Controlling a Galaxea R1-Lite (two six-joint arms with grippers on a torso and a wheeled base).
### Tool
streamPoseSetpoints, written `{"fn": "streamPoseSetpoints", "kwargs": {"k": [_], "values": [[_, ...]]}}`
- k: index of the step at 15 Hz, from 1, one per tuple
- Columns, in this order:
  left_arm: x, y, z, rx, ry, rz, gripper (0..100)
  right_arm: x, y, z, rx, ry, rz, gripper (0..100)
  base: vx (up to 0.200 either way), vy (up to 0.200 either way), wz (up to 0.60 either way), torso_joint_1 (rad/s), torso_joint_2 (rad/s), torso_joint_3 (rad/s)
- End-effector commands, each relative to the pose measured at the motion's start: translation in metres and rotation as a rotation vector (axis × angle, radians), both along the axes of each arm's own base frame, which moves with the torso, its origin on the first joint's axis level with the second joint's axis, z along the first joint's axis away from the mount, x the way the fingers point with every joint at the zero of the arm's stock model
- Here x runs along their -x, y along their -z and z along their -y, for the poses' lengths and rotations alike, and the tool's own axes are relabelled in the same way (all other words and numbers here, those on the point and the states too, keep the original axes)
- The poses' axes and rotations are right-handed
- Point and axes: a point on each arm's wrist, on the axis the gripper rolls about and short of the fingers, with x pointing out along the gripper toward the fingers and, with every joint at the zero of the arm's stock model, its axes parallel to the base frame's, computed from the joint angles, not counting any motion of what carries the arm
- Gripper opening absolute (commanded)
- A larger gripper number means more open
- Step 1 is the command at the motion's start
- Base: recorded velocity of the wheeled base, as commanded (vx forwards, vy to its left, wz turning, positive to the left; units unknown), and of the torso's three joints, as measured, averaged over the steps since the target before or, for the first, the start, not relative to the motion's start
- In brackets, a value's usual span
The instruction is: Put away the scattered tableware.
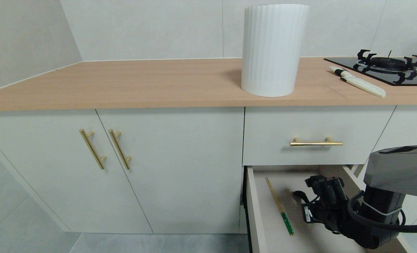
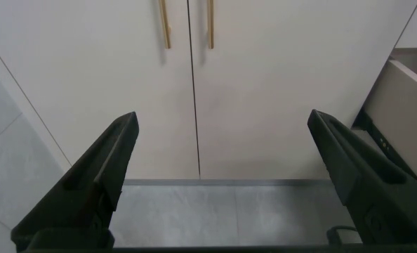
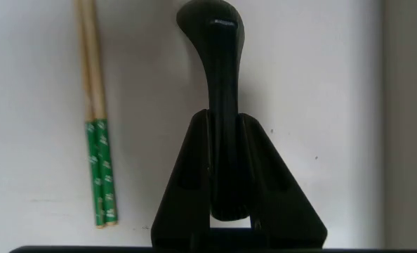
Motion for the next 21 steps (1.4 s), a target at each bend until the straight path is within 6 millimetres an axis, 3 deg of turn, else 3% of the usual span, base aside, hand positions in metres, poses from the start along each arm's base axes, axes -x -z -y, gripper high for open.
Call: {"fn": "streamPoseSetpoints", "kwargs": {"k": [1,8,9,21], "values": [[0.0,0.0,0.0,0.0,0.0,-0.001,100,0.001,0.006,0.0,0.006,0.0,-0.019,0,0.0,0.0,0.0,0.0,0.0,0.0],[0.0,0.0,0.0,0.0,0.0,-0.001,100,0.0,0.006,0.0,0.006,0.001,-0.015,0,0.0,0.0,0.0,0.0,0.0,0.0],[0.0,0.0,0.0,0.0,0.0,-0.001,100,0.001,0.006,0.0,0.007,0.001,-0.018,100,0.0,0.0,0.0,0.0,0.0,0.0],[0.0,0.0,0.0,0.0,0.0,-0.001,100,0.005,-0.004,0.001,-0.014,0.005,0.041,100,0.0,0.0,0.0,0.0,0.0,0.0]]}}
